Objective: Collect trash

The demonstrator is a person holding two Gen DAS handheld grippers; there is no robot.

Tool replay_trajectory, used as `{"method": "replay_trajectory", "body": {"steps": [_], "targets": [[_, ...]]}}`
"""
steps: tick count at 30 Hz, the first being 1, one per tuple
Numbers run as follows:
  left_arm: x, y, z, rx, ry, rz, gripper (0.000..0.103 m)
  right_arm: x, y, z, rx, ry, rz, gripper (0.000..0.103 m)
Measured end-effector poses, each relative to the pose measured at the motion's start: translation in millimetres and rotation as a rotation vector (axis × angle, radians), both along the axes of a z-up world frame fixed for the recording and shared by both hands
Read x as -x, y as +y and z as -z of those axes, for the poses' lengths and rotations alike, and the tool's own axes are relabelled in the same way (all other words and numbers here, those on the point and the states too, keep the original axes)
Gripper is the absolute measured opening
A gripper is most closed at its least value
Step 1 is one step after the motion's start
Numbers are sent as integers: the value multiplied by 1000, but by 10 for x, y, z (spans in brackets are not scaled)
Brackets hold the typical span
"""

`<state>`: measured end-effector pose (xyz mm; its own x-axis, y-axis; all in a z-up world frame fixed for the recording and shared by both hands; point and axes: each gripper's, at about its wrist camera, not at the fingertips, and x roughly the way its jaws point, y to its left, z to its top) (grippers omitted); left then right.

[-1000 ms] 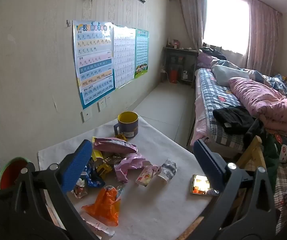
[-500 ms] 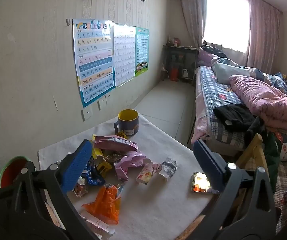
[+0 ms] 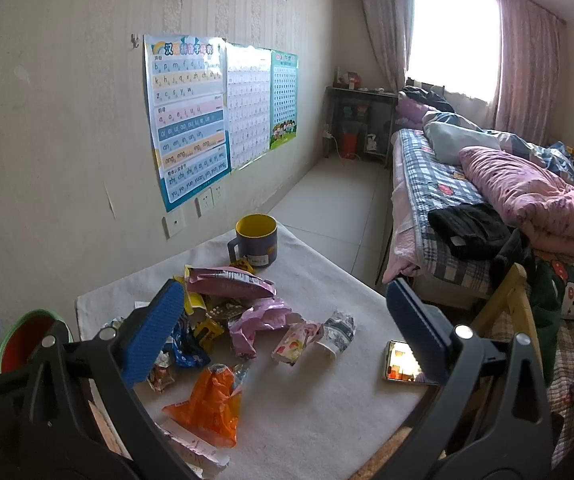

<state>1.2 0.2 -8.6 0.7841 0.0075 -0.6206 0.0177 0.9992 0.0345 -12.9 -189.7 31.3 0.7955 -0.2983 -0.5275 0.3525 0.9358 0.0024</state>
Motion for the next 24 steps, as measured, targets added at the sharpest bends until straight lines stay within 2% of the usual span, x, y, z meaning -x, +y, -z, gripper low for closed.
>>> {"method": "replay_trajectory", "body": {"steps": [24], "targets": [[-20,44,3,1,4,-5,95,-22,22,55,2,10,-4,100]]}}
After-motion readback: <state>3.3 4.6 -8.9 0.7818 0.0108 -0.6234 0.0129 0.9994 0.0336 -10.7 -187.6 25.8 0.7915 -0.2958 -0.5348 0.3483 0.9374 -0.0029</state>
